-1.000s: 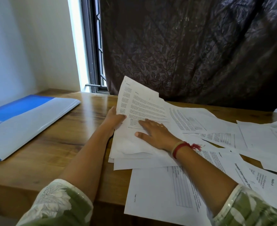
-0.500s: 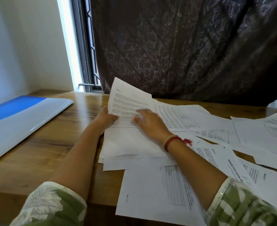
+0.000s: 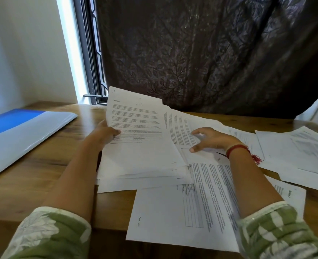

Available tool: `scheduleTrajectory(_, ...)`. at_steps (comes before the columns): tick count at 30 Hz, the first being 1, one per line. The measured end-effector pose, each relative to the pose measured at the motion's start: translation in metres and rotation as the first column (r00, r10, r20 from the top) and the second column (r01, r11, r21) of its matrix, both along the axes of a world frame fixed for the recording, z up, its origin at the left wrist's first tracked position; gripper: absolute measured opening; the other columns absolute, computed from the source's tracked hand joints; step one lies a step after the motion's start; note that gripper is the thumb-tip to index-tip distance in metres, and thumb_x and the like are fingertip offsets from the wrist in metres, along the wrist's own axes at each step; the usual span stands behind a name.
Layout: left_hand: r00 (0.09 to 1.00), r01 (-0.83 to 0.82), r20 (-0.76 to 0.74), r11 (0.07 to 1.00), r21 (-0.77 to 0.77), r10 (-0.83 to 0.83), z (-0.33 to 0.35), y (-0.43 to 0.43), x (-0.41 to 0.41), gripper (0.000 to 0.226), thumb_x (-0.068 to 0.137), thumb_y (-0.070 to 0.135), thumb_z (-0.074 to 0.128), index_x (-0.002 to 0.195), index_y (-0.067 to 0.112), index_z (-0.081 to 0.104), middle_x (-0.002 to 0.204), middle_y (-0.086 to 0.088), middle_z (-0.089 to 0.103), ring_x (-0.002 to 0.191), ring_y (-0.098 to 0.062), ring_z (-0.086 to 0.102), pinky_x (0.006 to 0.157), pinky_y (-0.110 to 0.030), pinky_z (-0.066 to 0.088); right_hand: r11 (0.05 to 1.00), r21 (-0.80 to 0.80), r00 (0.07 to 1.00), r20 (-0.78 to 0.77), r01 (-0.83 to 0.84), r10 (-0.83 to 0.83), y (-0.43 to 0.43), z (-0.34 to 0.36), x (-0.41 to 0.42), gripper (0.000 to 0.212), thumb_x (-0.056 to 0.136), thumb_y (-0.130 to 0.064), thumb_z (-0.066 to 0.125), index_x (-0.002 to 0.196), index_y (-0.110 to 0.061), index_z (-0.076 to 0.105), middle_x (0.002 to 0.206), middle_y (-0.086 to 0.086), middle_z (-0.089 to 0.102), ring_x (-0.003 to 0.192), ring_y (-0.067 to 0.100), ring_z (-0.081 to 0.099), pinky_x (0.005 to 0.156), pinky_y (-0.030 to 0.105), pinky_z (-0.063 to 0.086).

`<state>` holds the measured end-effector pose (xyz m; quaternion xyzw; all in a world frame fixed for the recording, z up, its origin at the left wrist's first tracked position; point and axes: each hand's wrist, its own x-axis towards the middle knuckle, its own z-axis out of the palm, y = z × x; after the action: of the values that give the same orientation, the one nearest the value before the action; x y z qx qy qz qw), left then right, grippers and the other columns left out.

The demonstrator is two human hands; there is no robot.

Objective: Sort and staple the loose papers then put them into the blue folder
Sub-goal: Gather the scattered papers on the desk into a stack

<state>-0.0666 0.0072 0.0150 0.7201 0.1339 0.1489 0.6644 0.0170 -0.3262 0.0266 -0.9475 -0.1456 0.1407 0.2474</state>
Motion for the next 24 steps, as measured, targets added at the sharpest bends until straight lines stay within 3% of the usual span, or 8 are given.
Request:
scheduleTrajectory(2,1.0,-0.002,-0.003,1.0,-0.027,0.002,0.0,0.003,0.001,0.047,0.09,-0.017,0.049,0.135,-0.002,0.048,0.123,-0.015,0.057,0.118,-0.03,0.054,0.087,-0.026,0.045,0.997,0.015,0.997,0.023,-0.071,0.071,0.008,-0.001,0.0,0.083,0.07,-0.047,0.081,0.14,-0.039,0.038,0.155,-0.007,0.024,0.14,0.023,0.026,0.115,0.048,0.025)
scheduleTrajectory(5,0.999,0.032,0.001,0.997,-0.07,-0.032,0.001,0.009,-0.002,0.041,0.089,-0.017,0.049,0.125,0.001,0.054,0.11,-0.005,0.063,0.104,-0.023,0.057,0.063,-0.015,0.051,0.994,0.058,0.988,0.123,-0.097,0.089,0.015,0.001,-0.005,0.079,0.076,-0.041,0.079,0.143,-0.028,0.039,0.153,-0.003,0.028,0.139,0.022,0.028,0.115,0.044,0.023)
scheduleTrajectory(9,0.993,0.116,0.047,0.987,-0.108,-0.111,0.001,0.02,-0.003,0.039,0.087,-0.02,0.046,0.099,0.015,0.059,0.076,0.01,0.074,0.08,-0.009,0.068,0.057,-0.014,0.053,0.844,0.475,0.819,0.361,0.249,-0.445,-0.005,0.009,-0.009,0.069,0.083,-0.047,0.07,0.14,-0.023,0.041,0.146,0.003,0.039,0.132,0.026,0.04,0.108,0.042,0.034)
scheduleTrajectory(12,0.984,0.165,0.08,0.98,-0.109,-0.156,-0.001,0.023,-0.003,0.04,0.088,-0.019,0.044,0.099,0.016,0.059,0.075,0.013,0.075,0.072,-0.003,0.071,0.063,-0.018,0.053,0.629,0.607,0.636,0.248,0.485,-0.731,-0.037,0.011,-0.008,0.069,0.083,-0.051,0.068,0.139,-0.02,0.042,0.141,0.008,0.045,0.126,0.032,0.047,0.102,0.046,0.041)
scheduleTrajectory(14,0.981,0.18,0.089,0.978,-0.105,-0.171,-0.001,0.022,-0.003,0.04,0.088,-0.018,0.044,0.1,0.017,0.06,0.078,0.013,0.075,0.074,-0.003,0.071,0.065,-0.019,0.053,0.509,0.674,0.704,-0.023,0.535,-0.71,-0.05,0.01,-0.007,0.067,0.074,-0.055,0.072,0.128,-0.02,0.053,0.125,0.005,0.06,0.111,0.03,0.057,0.091,0.043,0.047)
scheduleTrajectory(16,0.982,0.179,0.089,0.976,-0.121,-0.169,-0.002,0.023,-0.004,0.039,0.088,-0.017,0.047,0.102,0.017,0.061,0.081,0.012,0.076,0.082,-0.008,0.071,0.071,-0.023,0.052,0.509,0.65,0.781,-0.218,0.564,-0.586,-0.056,0.005,-0.002,0.064,0.062,-0.058,0.08,0.11,-0.019,0.062,0.107,0.003,0.068,0.099,0.028,0.062,0.088,0.042,0.048)
scheduleTrajectory(19,0.979,0.186,0.108,0.971,-0.15,-0.171,-0.001,0.026,-0.007,0.042,0.079,-0.011,0.06,0.116,0.01,0.062,0.1,-0.001,0.075,0.102,-0.023,0.065,0.09,-0.037,0.049,0.561,0.64,0.823,-0.216,0.525,-0.525,-0.069,-0.017,0.041,0.077,0.037,-0.057,0.087,0.101,-0.019,0.067,0.103,0.003,0.072,0.098,0.031,0.066,0.095,0.051,0.049)
scheduleTrajectory(24,0.986,0.144,0.11,0.977,-0.159,-0.127,0.0,0.021,-0.002,0.04,0.087,-0.018,0.046,0.118,0.003,0.058,0.092,-0.001,0.074,0.092,-0.018,0.065,0.094,-0.039,0.045,0.543,0.704,0.803,-0.064,0.458,-0.593,-0.048,0.017,0.013,0.024,0.084,-0.02,0.071,0.107,-0.016,0.065,0.107,0.004,0.067,0.099,0.028,0.061,0.093,0.044,0.05)
